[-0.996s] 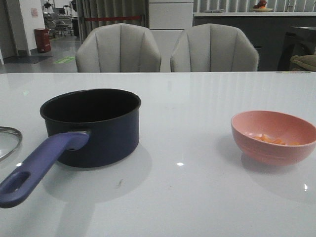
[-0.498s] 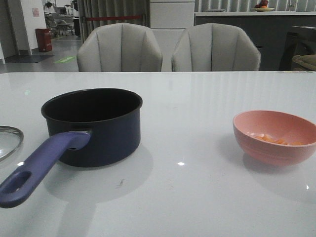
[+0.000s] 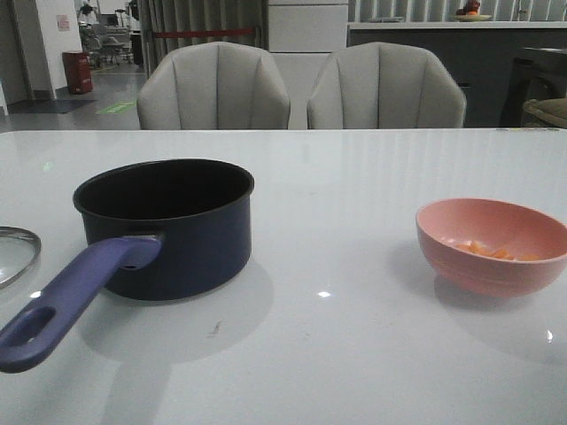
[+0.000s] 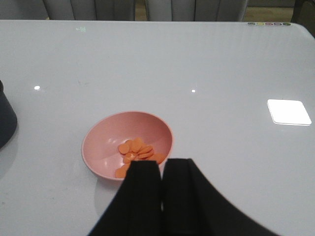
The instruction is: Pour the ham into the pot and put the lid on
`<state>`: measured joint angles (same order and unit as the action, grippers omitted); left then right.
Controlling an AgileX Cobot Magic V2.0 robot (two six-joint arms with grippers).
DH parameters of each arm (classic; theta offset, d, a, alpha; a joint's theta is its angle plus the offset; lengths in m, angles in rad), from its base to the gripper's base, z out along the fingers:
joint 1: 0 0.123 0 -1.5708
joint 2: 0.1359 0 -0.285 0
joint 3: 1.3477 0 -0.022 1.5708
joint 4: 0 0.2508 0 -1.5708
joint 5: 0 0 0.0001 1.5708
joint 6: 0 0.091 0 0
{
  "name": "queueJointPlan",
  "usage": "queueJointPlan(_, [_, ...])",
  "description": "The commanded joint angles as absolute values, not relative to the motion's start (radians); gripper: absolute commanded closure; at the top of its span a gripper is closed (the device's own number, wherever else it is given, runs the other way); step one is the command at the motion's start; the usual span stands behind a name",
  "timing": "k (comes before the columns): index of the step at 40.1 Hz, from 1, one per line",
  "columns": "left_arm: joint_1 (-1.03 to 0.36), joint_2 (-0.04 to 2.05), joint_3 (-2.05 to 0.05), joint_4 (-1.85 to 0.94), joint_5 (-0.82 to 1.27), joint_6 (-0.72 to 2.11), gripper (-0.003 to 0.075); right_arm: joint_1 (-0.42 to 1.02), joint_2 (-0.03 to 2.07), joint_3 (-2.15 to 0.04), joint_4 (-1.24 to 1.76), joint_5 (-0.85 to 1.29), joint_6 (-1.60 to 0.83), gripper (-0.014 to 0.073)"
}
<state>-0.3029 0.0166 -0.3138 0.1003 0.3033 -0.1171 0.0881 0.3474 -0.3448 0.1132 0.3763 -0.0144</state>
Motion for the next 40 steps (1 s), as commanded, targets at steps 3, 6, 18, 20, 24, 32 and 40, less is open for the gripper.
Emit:
queueJointPlan(3, [-0.309, 0.031, -0.341, 0.091, 0.225, -0.126, 0.0265, 0.088, 0.391, -0.391, 0.112, 0.3, -0.025, 0.0442])
queueJointPlan(6, [-0.309, 0.031, -0.341, 0.091, 0.225, -0.126, 0.0265, 0.088, 0.429, -0.412, 0.112, 0.32, -0.024, 0.0404])
queueJointPlan(18, [-0.309, 0.031, -0.341, 0.091, 0.216, -0.126, 0.0265, 0.088, 0.755, -0.577, 0.113, 0.365, -0.008, 0.0068])
queueJointPlan(20, [-0.309, 0.031, -0.341, 0.091, 0.216, -0.126, 0.0265, 0.088, 0.81, -0.616, 0.113, 0.37, 0.0, 0.0068])
queueJointPlan(24, [-0.309, 0.031, -0.341, 0.091, 0.216, -0.126, 0.0265, 0.077, 0.938, -0.695, 0.113, 0.416, 0.022, 0.0068])
queueJointPlan(32, [-0.309, 0.031, -0.341, 0.091, 0.216, -0.126, 0.0265, 0.028, 1.202, -0.856, 0.113, 0.517, 0.022, 0.0068])
queueJointPlan(40, [-0.309, 0.031, -0.341, 0.091, 0.216, -0.126, 0.0265, 0.013, 1.414, -0.978, 0.113, 0.547, 0.022, 0.0068])
